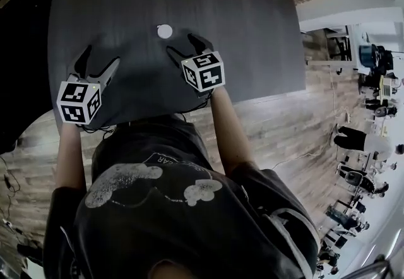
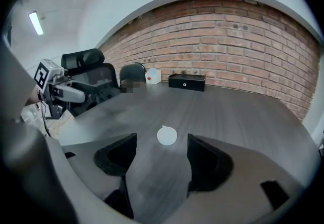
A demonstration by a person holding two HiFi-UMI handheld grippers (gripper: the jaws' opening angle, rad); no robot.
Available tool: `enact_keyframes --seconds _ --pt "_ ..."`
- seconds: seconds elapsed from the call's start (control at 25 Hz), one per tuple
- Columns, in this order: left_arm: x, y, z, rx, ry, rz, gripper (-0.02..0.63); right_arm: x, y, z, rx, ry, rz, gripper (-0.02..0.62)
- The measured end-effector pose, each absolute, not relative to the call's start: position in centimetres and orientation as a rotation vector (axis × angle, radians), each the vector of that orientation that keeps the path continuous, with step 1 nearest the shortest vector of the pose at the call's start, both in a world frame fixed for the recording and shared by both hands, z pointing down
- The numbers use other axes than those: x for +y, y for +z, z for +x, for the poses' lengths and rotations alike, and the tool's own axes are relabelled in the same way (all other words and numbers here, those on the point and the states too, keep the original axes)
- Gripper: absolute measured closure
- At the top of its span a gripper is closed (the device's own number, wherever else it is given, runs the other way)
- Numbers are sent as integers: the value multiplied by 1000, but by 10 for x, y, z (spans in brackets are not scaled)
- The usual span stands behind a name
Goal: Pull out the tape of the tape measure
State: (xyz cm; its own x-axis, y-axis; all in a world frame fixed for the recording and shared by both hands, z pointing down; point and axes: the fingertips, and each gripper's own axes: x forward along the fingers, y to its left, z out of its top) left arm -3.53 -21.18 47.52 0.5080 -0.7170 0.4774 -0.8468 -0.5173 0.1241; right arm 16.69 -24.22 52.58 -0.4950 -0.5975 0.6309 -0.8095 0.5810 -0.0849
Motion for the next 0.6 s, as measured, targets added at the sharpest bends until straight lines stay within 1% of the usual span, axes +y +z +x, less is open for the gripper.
enact_keyframes --seconds 0.36,0.6 --pt "-208 485 -32 -1432 579 2265 224 -265 565 142 -2265 433 779 276" --pt "-194 498 -27 -1463 593 2193 224 -279 585 130 -2245 429 746 278"
